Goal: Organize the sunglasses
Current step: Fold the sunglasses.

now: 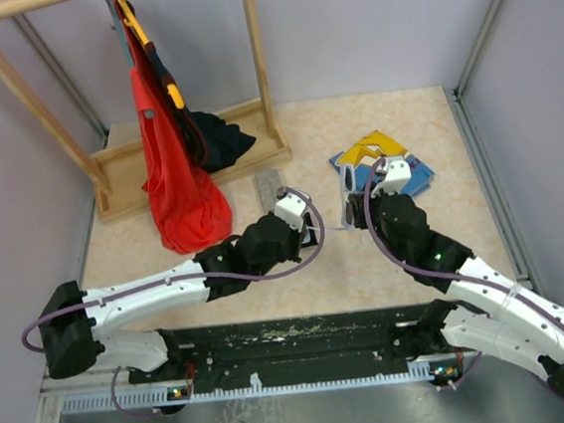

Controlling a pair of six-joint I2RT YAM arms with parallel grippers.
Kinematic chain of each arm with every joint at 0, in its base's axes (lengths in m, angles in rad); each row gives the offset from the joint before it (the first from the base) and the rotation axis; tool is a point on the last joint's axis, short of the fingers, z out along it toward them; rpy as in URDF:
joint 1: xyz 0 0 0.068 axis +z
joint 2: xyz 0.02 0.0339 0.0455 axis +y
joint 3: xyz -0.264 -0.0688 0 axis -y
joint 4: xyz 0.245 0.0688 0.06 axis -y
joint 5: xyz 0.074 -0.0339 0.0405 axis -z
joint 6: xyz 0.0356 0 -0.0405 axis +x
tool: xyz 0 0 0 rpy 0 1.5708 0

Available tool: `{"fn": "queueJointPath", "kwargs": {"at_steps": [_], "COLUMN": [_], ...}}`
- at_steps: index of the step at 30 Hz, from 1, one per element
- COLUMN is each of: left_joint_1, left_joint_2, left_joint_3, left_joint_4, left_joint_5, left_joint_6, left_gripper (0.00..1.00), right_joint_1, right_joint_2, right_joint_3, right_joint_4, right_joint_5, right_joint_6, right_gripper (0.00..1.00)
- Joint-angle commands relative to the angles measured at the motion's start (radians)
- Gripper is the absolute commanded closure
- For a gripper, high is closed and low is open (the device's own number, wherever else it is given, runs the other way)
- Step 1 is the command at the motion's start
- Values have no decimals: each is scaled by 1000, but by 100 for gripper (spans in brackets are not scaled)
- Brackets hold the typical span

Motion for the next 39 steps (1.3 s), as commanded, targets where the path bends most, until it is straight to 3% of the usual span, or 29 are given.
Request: {"fn": "queueJointPath", "kwargs": {"at_steps": [1, 27, 30, 34, 39], "left_joint_1": [-5, -6, -6, 17, 184], "left_joint_2": [26, 166, 157, 95, -12], "left_joint_3": [83, 211, 195, 110, -46], "left_joint_4": [45, 61, 66, 80, 146], "left_joint_5": [-70, -13, -19, -30, 139], "left_joint_6": [29, 89, 94, 129, 105], "left_gripper": [100, 99, 90, 65, 47], "right_joint_1": [-7, -6, -6, -7, -5], "right_joint_2": [-38, -5, -13, -46, -79], "right_joint_3": [-35, -66, -71, -49, -44], "right_joint_4": [69, 101, 86, -55, -172], "right_joint_5": [-90, -458, -367, -144, -136], "right_joint_6": [-85, -190, -138, -2, 62], "right_gripper": [100, 100, 100, 100, 100]}}
